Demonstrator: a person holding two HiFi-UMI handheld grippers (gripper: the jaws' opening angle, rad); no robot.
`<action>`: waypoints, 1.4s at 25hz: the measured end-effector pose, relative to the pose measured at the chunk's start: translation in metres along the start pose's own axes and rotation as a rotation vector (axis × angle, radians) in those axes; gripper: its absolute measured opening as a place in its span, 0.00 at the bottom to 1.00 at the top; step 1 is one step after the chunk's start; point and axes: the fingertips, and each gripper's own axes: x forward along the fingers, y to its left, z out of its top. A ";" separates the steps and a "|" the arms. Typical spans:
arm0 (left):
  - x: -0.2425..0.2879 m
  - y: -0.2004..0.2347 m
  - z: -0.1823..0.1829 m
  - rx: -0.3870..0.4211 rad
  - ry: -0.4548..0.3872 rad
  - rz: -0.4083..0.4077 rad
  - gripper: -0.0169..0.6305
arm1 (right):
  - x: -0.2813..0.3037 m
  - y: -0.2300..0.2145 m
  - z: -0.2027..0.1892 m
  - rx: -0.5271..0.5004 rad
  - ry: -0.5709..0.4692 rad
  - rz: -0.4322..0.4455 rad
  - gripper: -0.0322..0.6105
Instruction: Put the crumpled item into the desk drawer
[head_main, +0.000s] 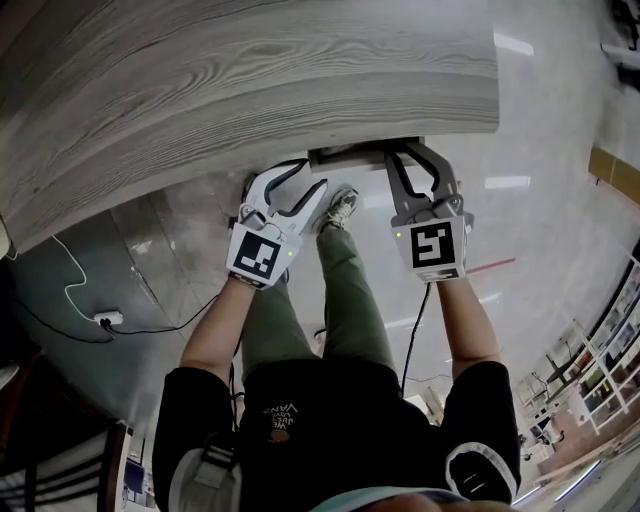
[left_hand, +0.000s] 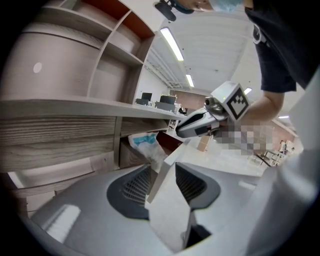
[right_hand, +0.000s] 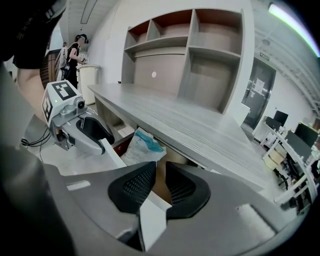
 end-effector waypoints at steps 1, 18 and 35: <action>0.000 -0.001 0.001 0.011 -0.001 -0.004 0.33 | -0.002 -0.001 0.000 0.009 -0.009 -0.009 0.11; -0.030 -0.008 0.057 0.015 -0.023 0.003 0.33 | -0.067 -0.014 0.023 0.219 -0.172 -0.237 0.10; -0.064 -0.035 0.152 0.107 -0.095 -0.077 0.11 | -0.151 -0.012 0.054 0.375 -0.298 -0.418 0.05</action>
